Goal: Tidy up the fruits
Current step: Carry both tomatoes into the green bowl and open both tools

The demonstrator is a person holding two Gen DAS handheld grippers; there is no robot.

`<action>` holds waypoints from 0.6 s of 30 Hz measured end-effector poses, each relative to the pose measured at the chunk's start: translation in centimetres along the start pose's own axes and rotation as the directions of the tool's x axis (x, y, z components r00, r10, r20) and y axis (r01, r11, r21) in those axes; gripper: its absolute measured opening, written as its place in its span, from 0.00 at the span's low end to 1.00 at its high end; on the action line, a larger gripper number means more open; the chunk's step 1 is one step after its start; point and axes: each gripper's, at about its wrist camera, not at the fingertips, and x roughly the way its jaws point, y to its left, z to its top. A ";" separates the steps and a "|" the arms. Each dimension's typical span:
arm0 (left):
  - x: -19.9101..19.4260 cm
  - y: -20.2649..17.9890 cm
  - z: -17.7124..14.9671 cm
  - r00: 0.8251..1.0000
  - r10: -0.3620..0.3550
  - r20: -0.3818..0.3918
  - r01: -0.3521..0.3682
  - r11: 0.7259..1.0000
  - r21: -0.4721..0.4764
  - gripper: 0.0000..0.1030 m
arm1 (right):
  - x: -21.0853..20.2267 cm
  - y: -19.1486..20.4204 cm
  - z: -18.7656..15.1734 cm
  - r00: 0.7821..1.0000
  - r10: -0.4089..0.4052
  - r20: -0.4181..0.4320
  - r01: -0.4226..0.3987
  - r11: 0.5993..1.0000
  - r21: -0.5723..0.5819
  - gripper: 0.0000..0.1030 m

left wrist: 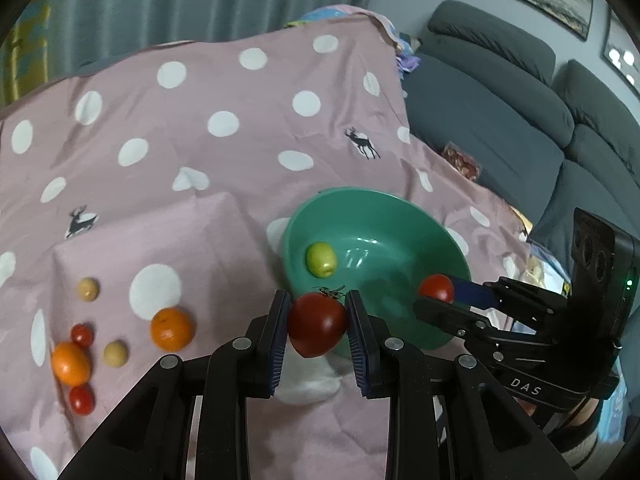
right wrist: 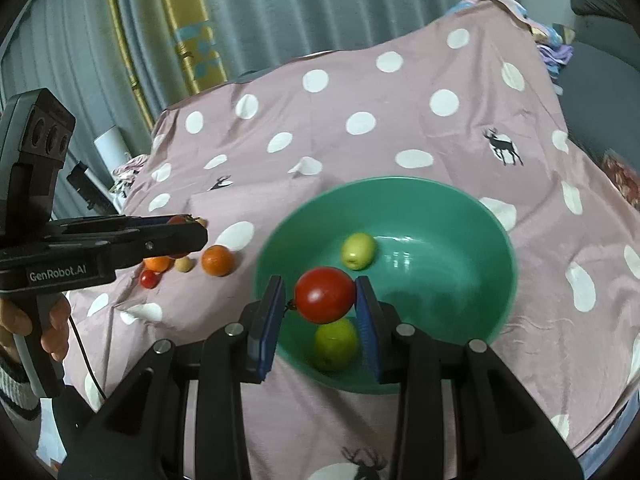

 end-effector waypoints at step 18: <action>6.5 -2.8 0.3 0.994 0.001 -0.110 0.008 0.997 0.082 0.28 | 1.7 -2.8 -0.5 0.999 -0.010 -0.044 0.012 0.999 0.031 0.36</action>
